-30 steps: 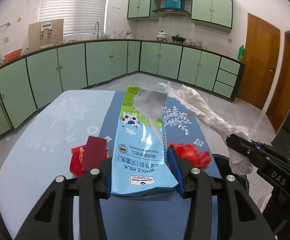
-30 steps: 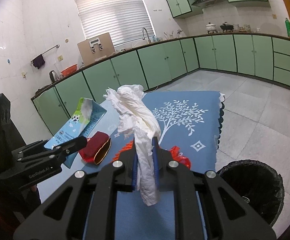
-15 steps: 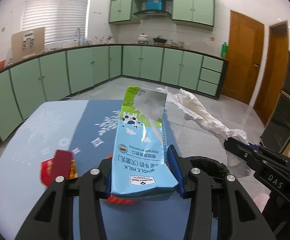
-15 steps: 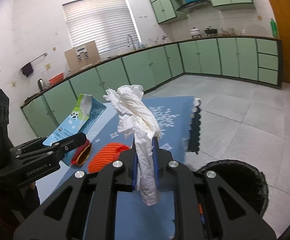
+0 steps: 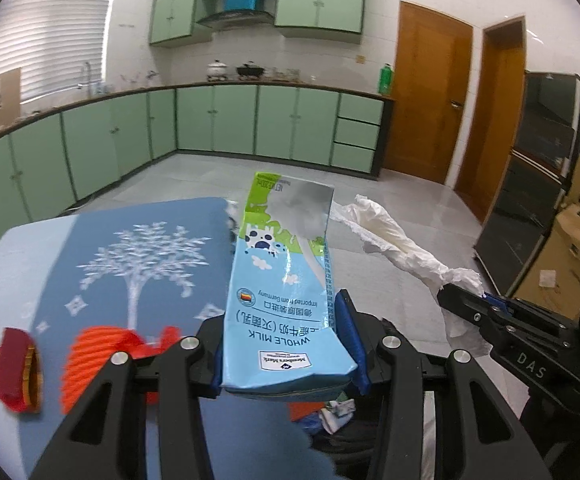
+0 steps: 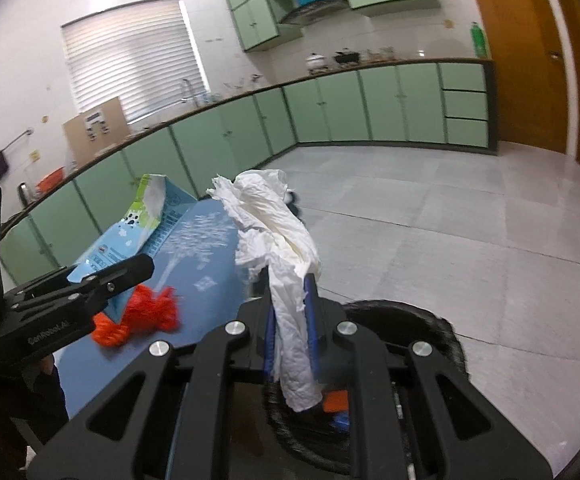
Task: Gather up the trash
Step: 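Carry the milk carton and tissue over the black bin, then open both tools to drop the carton and tissue into the bin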
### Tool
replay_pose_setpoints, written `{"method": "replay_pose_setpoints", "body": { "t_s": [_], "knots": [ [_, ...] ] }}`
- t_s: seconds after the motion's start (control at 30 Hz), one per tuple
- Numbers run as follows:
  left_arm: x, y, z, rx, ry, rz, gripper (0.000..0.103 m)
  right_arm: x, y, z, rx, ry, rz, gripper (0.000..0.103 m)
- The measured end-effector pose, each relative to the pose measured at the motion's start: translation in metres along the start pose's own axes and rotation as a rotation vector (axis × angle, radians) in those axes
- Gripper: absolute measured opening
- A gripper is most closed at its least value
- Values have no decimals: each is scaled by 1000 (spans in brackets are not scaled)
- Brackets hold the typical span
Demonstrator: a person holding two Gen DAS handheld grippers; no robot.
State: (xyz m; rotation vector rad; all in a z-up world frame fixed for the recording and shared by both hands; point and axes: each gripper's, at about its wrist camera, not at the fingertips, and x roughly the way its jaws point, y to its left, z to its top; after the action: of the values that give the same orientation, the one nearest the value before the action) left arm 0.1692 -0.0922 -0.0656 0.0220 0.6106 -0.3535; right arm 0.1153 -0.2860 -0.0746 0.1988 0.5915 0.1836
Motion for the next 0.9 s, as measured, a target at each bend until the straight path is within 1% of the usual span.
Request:
{"method": "replay_pose_setpoints", "body": {
  "t_s": [0.1, 0.3, 0.4, 0.5, 0.63, 0.7, 0.73, 0.77, 0.83, 0.9],
  "knots": [
    [17, -13, -2, 13, 26, -28, 46, 6, -18, -7, 22, 16, -36, 12],
    [50, -35, -12, 43, 77, -56, 46, 22, -48, -23, 75, 55, -91, 14],
    [67, -39, -13, 50, 107, -63, 46, 35, -57, -29, 93, 99, -124, 15],
    [87, -46, -15, 59, 144, -70, 46, 54, -69, -37, 121, 170, -173, 15],
    [111, -51, -17, 64, 190, -84, 46, 68, -77, -42, 160, 195, -169, 16],
    [118, -53, -16, 71, 200, -90, 47, 71, -79, -41, 171, 203, -165, 20],
    [121, -54, -15, 75, 202, -92, 53, 72, -79, -40, 170, 204, -169, 26],
    [122, -55, -15, 76, 200, -93, 57, 71, -77, -40, 165, 202, -176, 32],
    [122, -55, -12, 78, 195, -100, 58, 73, -81, -36, 163, 200, -183, 37],
    [121, -53, -9, 71, 192, -107, 59, 73, -85, -33, 164, 196, -188, 38]
  ]
}}
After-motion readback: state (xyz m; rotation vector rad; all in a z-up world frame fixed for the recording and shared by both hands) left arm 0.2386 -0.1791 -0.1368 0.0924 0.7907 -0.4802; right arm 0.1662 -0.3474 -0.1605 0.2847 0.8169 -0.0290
